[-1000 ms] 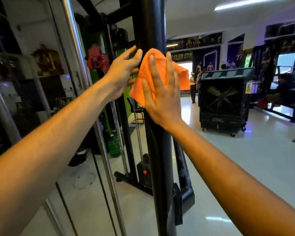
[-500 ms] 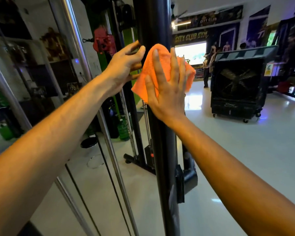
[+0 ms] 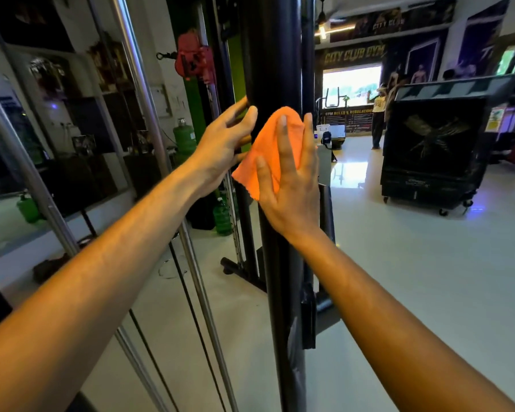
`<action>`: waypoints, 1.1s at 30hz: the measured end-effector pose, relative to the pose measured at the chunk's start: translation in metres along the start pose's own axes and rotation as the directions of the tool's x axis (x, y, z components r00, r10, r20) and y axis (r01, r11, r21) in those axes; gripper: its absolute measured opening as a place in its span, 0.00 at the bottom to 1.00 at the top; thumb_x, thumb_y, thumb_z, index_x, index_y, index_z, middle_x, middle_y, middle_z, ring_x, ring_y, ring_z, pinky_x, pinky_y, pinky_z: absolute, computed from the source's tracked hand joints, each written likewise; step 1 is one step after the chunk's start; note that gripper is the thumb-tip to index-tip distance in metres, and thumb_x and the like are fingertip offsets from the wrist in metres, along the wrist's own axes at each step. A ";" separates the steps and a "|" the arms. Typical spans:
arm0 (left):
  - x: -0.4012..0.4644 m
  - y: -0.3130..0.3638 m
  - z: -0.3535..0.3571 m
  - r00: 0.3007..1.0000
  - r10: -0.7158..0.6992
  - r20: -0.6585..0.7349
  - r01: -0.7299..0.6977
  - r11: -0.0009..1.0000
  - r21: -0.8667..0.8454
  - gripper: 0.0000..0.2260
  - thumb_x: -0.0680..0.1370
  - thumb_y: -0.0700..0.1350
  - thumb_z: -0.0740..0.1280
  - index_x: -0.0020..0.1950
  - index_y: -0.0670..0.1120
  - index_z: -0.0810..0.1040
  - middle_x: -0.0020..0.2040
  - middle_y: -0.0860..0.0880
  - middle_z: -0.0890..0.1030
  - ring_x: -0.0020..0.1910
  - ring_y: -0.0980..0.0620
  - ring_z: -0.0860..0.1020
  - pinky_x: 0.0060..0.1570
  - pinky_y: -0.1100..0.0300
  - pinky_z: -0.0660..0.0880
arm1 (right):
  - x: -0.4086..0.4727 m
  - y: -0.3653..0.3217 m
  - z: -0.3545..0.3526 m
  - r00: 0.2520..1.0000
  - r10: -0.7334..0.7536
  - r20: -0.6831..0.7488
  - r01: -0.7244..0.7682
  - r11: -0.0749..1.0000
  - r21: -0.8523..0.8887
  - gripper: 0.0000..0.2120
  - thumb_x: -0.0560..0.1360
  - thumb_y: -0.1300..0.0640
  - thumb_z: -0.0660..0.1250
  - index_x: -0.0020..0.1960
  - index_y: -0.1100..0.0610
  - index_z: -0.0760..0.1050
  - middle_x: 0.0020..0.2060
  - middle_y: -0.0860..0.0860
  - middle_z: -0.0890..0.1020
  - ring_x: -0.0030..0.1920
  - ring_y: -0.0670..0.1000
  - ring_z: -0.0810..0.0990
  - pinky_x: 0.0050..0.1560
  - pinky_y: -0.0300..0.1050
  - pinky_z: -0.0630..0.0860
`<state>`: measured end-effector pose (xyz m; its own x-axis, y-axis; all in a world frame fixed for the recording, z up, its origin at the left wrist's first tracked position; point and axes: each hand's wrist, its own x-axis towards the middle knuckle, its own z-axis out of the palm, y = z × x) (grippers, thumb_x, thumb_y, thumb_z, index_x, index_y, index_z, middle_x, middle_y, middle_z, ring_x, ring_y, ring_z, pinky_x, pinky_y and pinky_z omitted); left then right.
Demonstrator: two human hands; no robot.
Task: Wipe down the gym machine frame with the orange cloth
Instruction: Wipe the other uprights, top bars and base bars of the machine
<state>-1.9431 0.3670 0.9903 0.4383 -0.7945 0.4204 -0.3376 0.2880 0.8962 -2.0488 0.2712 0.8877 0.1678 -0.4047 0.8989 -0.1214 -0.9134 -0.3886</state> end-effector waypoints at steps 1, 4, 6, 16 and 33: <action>-0.001 -0.001 0.000 1.000 0.009 0.004 -0.009 1.000 -0.011 0.29 0.84 0.58 0.70 0.84 0.59 0.66 0.82 0.38 0.62 0.76 0.44 0.67 0.56 0.58 0.77 | 0.001 0.000 0.000 1.000 -0.003 -0.007 0.003 1.000 0.003 0.35 0.88 0.40 0.61 0.88 0.46 0.48 0.88 0.56 0.44 0.87 0.61 0.54 0.74 0.72 0.73; -0.003 -0.007 0.004 1.000 0.020 -0.010 -0.020 0.999 -0.026 0.27 0.85 0.57 0.69 0.83 0.58 0.66 0.82 0.38 0.63 0.71 0.50 0.72 0.57 0.59 0.77 | -0.034 0.014 0.002 0.999 -0.037 0.021 0.037 0.999 -0.005 0.37 0.88 0.42 0.63 0.88 0.45 0.44 0.88 0.56 0.44 0.86 0.61 0.54 0.71 0.69 0.76; -0.004 -0.016 0.006 1.000 0.006 -0.025 -0.007 1.000 -0.013 0.27 0.85 0.57 0.68 0.84 0.57 0.66 0.80 0.41 0.70 0.65 0.54 0.82 0.60 0.58 0.77 | -0.074 0.027 0.005 0.997 -0.013 0.080 0.013 1.000 0.001 0.40 0.88 0.43 0.64 0.88 0.41 0.39 0.88 0.55 0.42 0.87 0.61 0.54 0.71 0.68 0.77; -0.019 -0.051 0.007 0.997 -0.046 -0.066 0.044 0.999 -0.027 0.36 0.79 0.61 0.73 0.83 0.51 0.68 0.80 0.43 0.72 0.80 0.44 0.71 0.79 0.43 0.69 | -0.024 0.008 0.006 1.000 0.023 0.001 -0.023 0.999 0.032 0.35 0.88 0.42 0.63 0.87 0.46 0.47 0.88 0.58 0.47 0.86 0.62 0.55 0.75 0.70 0.73; -0.046 -0.094 0.022 0.987 -0.113 -0.118 0.115 0.993 0.012 0.36 0.83 0.59 0.71 0.82 0.39 0.63 0.64 0.48 0.83 0.66 0.51 0.80 0.72 0.48 0.72 | -0.086 0.045 0.014 0.997 -0.012 0.071 0.006 0.996 0.090 0.39 0.88 0.44 0.63 0.87 0.41 0.39 0.87 0.63 0.47 0.87 0.62 0.53 0.78 0.64 0.70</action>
<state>-1.9499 0.3644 0.8842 0.5684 -0.7534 0.3306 -0.2949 0.1886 0.9367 -2.0552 0.2643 0.7899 0.2386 -0.3956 0.8869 -0.0321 -0.9160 -0.3999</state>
